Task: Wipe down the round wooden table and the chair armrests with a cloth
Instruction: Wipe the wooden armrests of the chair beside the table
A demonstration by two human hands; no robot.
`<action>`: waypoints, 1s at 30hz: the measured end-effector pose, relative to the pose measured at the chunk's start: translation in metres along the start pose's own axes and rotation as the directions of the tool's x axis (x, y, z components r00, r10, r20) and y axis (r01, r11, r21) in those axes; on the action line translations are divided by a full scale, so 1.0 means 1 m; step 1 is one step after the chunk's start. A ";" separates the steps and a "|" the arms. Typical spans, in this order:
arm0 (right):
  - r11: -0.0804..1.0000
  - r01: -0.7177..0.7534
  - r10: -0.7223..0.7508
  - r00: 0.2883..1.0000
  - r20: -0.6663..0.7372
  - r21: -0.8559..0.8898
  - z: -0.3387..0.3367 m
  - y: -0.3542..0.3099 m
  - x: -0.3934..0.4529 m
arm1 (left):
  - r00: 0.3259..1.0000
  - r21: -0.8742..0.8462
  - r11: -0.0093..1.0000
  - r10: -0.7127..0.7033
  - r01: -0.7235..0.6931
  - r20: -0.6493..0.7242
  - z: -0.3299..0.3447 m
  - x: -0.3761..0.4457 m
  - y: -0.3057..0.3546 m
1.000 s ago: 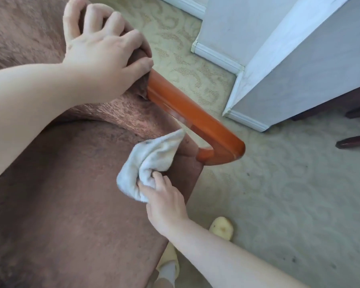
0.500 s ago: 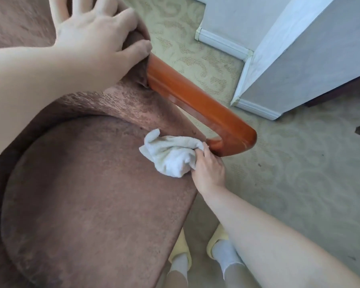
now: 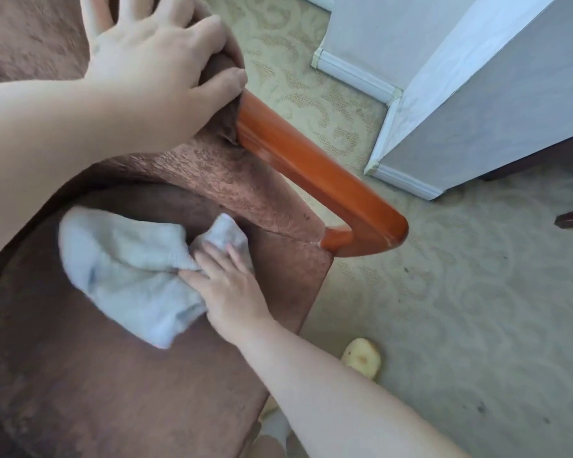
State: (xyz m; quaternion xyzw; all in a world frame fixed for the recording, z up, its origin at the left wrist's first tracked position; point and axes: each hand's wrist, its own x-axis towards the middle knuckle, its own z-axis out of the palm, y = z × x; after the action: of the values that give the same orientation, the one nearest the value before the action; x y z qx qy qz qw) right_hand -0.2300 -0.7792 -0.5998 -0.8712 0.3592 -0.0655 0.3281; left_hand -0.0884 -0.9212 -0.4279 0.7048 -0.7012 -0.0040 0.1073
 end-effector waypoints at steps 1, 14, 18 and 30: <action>0.994 0.084 -0.084 0.996 0.009 -0.076 -0.008 0.019 -0.004 | 1.000 0.000 1.000 0.004 -0.004 0.011 0.000 0.000 0.000; 0.209 -0.273 0.977 0.015 -0.213 0.939 -0.136 0.064 -0.132 | 0.999 0.072 0.996 0.046 -0.047 0.013 -0.002 0.002 0.001; 0.436 -0.153 0.894 0.187 -0.407 0.887 -0.186 -0.005 -0.055 | 0.999 0.048 0.998 0.035 -0.036 0.028 -0.007 0.001 0.005; 0.719 -0.631 0.674 0.534 -0.510 0.290 -0.206 0.044 -0.041 | 0.997 0.071 0.995 0.072 -0.071 -0.018 -0.011 -0.033 -0.007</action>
State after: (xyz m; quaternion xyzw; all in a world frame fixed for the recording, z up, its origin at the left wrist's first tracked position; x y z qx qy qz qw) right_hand -0.3576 -0.8828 -0.4621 -0.5967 0.7376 -0.2146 0.2320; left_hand -0.0802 -0.8875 -0.4232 0.6825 -0.7246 0.0317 0.0898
